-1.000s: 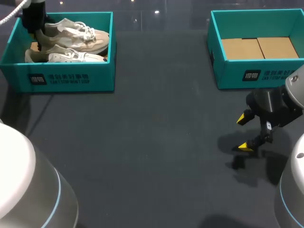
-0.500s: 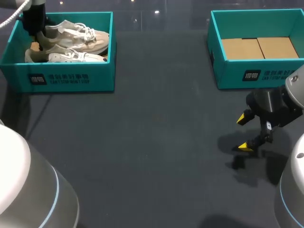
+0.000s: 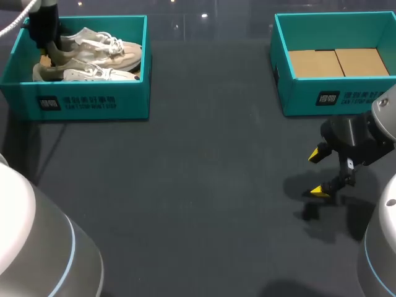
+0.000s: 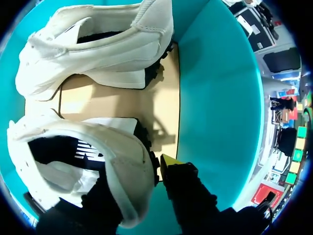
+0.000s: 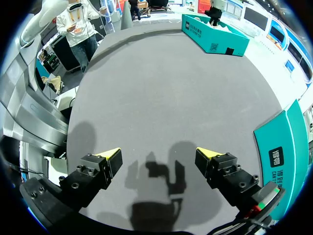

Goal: Take the shoe out of the shoebox, open the shoe tongue, remove and reinsert the insole, then place the shoe into the shoebox

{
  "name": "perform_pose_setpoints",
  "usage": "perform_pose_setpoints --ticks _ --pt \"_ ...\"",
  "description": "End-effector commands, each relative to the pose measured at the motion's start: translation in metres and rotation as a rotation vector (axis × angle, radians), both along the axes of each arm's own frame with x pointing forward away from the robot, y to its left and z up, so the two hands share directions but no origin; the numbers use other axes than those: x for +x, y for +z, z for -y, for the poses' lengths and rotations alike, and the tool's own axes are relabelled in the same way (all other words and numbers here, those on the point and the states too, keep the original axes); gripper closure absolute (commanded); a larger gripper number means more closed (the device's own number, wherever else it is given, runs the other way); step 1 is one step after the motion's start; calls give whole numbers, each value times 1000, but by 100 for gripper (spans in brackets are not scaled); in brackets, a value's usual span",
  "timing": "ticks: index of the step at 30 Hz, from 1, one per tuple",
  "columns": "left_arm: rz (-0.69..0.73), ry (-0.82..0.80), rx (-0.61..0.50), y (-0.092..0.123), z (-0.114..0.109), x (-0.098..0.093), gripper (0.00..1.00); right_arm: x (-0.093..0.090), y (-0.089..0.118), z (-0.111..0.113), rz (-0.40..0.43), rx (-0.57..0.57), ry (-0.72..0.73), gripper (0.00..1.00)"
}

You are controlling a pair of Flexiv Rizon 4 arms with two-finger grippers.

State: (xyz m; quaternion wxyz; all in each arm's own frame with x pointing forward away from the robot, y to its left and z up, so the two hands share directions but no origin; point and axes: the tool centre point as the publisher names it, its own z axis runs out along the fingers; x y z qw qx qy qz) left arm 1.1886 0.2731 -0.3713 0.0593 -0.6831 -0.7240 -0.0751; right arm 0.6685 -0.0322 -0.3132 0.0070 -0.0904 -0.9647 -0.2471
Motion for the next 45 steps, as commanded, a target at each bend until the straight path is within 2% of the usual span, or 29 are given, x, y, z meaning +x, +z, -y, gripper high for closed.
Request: perform_pose_setpoints --ticks 1,5,9,13,18,25,33,45 --pt "-22 -7 -11 -1 -1 1 59 -2 0 0 3 -3 -2 0" --pt "-27 -11 -25 0 0 -2 51 -2 0 0 3 -3 -2 0" --pt "-26 -22 -39 6 3 -5 16 -2 0 0 3 -3 -2 0" --pt "-7 -40 -56 19 6 -8 11 -2 0 0 3 -3 -2 0" --pt "25 -52 -66 45 10 -15 0 -2 0 0 3 -3 -2 0" --pt "59 -59 -97 83 15 -32 0 -2 0 0 3 -3 -2 0" --pt "73 -74 -140 118 22 -64 0 -2 0 0 3 -3 -2 0" --pt "48 -64 -162 132 23 -132 0 -2 0 0 3 -3 -2 0"
